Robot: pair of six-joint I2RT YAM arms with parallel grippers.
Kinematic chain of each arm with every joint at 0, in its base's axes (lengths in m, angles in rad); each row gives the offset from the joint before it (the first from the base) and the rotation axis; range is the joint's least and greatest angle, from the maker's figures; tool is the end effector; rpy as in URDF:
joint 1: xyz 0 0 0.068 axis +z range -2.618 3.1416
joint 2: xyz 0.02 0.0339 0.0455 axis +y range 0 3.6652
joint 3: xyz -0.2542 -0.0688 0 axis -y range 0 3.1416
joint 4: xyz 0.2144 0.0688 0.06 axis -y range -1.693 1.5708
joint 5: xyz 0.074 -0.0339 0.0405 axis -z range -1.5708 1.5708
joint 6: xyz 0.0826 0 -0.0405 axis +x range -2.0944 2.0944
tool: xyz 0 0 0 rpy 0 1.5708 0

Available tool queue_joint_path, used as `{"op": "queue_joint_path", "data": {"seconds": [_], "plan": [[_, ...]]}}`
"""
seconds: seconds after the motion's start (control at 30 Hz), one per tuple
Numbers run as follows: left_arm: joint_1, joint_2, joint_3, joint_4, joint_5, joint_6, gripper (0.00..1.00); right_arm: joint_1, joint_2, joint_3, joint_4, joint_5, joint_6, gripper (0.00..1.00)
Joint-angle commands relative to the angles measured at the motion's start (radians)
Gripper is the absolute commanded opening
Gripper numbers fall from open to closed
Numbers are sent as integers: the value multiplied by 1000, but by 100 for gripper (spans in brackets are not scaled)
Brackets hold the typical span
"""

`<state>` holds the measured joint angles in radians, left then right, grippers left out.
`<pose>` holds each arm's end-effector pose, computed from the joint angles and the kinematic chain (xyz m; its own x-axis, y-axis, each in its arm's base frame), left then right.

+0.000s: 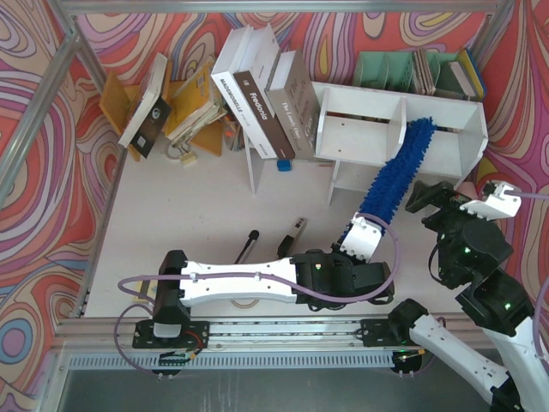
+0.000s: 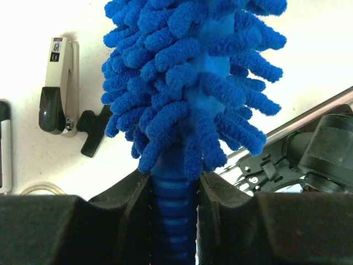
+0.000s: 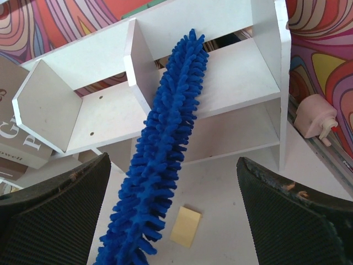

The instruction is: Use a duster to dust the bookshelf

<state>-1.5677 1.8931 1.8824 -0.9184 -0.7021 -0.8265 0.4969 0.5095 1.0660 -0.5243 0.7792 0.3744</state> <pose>0.0546 -0.3974 0.3025 -0.5624 0.2566 -0.7860 0.5146 0.8527 -0.0898 0.0990 -0.0123 0.4060 0.1281 0.3655 -0.9220 0.2486 0.8881 0.3866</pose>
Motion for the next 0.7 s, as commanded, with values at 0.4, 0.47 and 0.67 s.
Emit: {"op": "queue_joint_path", "data": {"seconds": [0.4,0.47,0.67], "plan": [[1,96,141,152,123,244,0,-2,-12,35,30,31,-8,84],[1,91,134,170,135,257,0,-3,-15,35,33,36,-7,84],[1,25,36,265,164,266,0,-2,-18,35,34,43,-2,84]]}}
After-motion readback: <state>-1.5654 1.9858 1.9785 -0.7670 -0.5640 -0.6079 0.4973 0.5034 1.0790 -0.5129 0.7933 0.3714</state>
